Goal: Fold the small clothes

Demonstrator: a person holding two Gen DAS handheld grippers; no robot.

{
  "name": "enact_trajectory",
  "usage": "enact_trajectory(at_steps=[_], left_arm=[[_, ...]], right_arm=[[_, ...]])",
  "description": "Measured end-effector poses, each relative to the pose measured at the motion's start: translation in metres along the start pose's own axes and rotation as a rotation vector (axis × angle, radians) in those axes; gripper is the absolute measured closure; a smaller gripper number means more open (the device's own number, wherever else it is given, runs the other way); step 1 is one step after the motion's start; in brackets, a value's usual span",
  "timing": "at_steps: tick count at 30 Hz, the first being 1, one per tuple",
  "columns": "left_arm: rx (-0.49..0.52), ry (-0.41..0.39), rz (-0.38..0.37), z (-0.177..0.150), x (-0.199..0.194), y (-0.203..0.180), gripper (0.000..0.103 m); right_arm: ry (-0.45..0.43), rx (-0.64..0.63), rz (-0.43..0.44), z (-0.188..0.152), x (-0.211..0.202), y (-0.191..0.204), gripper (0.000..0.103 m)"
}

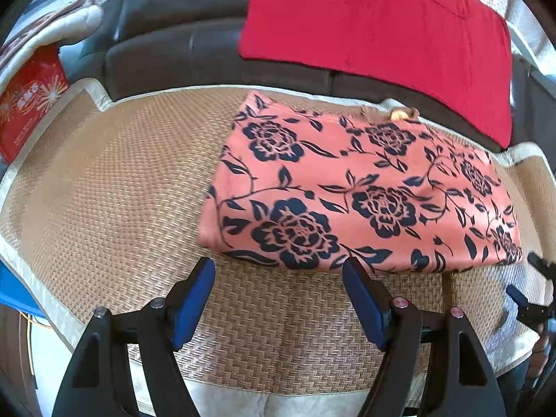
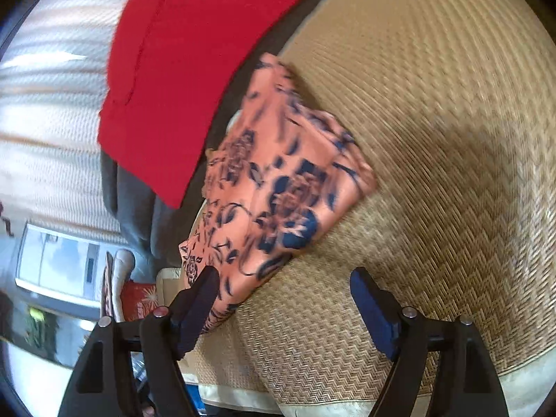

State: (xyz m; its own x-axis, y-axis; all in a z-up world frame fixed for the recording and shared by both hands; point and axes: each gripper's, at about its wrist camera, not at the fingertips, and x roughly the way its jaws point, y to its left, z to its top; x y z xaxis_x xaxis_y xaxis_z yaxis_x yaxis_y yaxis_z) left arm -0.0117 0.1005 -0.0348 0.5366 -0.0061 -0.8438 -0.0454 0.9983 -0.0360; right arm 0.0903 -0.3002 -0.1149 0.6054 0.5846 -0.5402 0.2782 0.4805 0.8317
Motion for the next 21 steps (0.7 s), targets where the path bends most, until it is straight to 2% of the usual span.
enact_trajectory(at_steps=[9, 21], left_arm=[[0.023, 0.004, -0.010, 0.014, 0.012, -0.033, 0.027], [0.008, 0.011, -0.018, 0.023, 0.024, -0.043, 0.027]], right_arm=[[-0.054, 0.116, 0.083, 0.037, 0.013, -0.002, 0.022], [-0.055, 0.104, 0.066, 0.050, 0.027, 0.010, 0.020]])
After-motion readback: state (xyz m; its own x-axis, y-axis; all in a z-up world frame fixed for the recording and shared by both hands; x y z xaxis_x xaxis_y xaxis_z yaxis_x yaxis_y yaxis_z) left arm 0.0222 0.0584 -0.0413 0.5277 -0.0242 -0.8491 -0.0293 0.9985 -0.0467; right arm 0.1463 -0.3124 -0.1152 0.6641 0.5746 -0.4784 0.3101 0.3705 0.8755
